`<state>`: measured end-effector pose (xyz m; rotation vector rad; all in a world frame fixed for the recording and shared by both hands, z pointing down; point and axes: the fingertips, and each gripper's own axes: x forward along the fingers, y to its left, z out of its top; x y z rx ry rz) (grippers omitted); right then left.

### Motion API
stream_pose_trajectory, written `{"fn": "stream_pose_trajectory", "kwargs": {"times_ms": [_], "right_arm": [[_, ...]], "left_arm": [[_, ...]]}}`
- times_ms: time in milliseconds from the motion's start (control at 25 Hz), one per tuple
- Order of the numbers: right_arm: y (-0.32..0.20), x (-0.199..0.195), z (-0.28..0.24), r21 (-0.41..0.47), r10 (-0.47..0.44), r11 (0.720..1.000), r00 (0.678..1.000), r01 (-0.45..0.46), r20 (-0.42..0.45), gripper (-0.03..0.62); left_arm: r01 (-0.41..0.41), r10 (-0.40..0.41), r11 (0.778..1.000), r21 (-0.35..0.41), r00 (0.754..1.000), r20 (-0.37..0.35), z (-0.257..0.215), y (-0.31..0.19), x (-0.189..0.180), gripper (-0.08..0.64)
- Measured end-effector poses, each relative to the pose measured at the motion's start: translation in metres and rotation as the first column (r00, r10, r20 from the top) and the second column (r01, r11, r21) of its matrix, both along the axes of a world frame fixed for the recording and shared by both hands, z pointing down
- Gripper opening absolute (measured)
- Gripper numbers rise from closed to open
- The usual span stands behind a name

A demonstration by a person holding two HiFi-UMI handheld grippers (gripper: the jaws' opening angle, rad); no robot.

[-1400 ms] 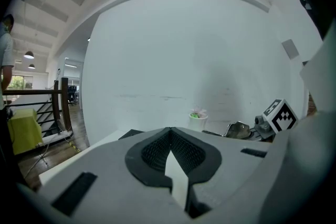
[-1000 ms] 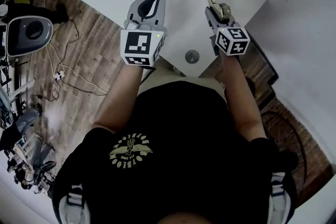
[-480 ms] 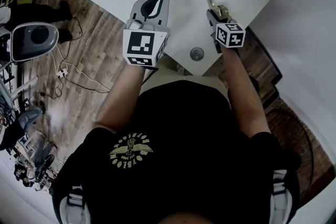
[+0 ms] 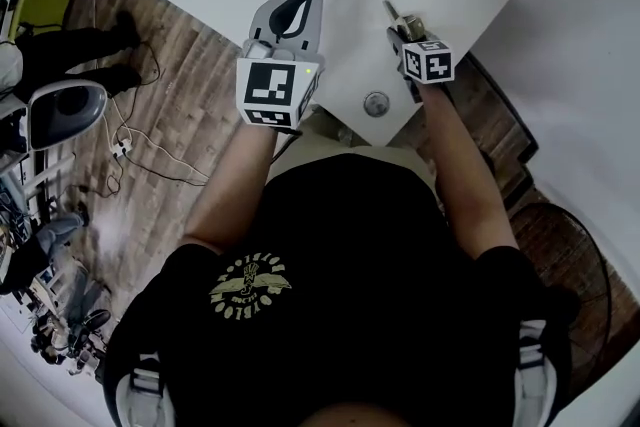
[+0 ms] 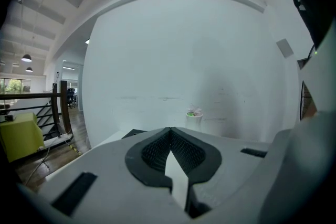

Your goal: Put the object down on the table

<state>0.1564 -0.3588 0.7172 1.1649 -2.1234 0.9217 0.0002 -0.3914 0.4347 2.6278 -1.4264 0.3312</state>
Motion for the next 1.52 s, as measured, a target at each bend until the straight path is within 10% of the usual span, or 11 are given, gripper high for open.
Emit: {"fn": "stream_pose_trajectory", "kwargs": {"times_ms": [240, 920, 1240, 1520], "right_arm": [[0.005, 0.0, -0.005, -0.032, 0.015, 0.999, 1.0, -0.014, 0.026, 0.287], [0.0, 0.057, -0.089, 0.184, 0.177, 0.968, 0.984, -0.171, -0.02, 0.305], [-0.004, 0.056, -0.172, 0.4, 0.221, 0.895, 0.975, -0.2, -0.006, 0.034], [-0.006, 0.047, -0.226, 0.498, 0.224, 0.843, 0.974, -0.202, 0.017, 0.002]], "left_arm": [[-0.011, 0.011, 1.0, 0.029, 1.0, -0.008, -0.018, 0.001, -0.001, 0.008], [-0.083, 0.086, 0.995, 0.059, 0.995, -0.051, -0.041, -0.008, 0.014, 0.008], [-0.099, 0.103, 0.993, 0.056, 0.992, -0.072, -0.044, -0.014, 0.021, 0.008], [-0.114, 0.12, 0.991, 0.074, 0.99, -0.079, -0.053, -0.014, 0.027, 0.007]]}}
